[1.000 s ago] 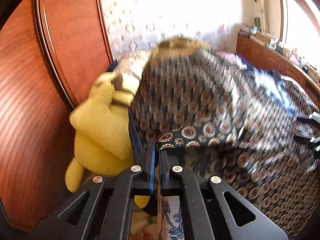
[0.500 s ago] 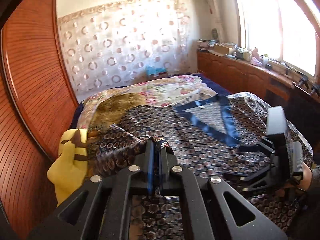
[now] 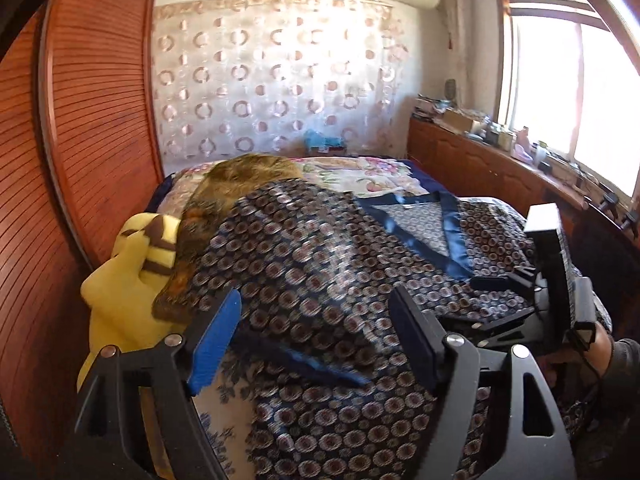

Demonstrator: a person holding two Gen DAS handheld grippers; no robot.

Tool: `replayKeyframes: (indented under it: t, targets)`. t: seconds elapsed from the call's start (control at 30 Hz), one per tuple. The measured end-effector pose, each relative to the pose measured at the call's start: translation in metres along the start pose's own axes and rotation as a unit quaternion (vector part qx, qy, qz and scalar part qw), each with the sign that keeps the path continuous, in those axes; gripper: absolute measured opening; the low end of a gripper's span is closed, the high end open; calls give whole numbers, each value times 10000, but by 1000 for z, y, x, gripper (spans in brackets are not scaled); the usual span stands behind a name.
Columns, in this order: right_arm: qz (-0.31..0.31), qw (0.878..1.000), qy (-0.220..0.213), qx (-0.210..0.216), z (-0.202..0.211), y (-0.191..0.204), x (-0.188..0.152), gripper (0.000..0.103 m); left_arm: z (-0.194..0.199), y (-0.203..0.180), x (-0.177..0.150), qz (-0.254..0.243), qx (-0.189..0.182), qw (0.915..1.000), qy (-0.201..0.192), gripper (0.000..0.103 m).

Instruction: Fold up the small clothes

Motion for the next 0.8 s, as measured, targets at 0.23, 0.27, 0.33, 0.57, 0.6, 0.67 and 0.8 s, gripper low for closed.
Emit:
replayKeyframes:
  t: [0.23, 0.27, 0.33, 0.57, 0.6, 0.67, 0.8]
  targets:
    - [5, 10000, 17, 0, -1, 0, 1, 88, 2, 26, -24, 318, 514, 9982, 12, 77]
    - [11, 10000, 13, -3, -1, 0, 0, 88, 3, 28, -28, 300, 569, 9979, 39, 77]
    - [28, 10000, 7, 1, 0, 1, 1, 88, 4, 30, -33, 244, 672, 9974, 71, 76]
    - [283, 9985, -165, 449, 13, 20, 18, 88, 17, 41, -50, 304, 706, 9969, 188, 75]
    - [337, 9974, -269, 572, 18, 26, 27, 88, 19, 44, -53, 371, 698, 9966, 216, 75]
    - [567, 9950, -420, 710, 24, 41, 43, 88, 24, 50, -58, 480, 690, 9962, 239, 75]
    - [1200, 9844, -628, 1124, 19, 89, 70, 88, 32, 62, -63, 608, 799, 9948, 195, 75]
Point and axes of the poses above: each gripper's, at about its wrist camera, not at the fingertips, and z roughly against the way its jaws point, y to its left, x to its top, the point moved 5 cm from there along -z, roughly the way its jaws point, and after that the axes turned 3 degrees about x, right-handed, at the moved point
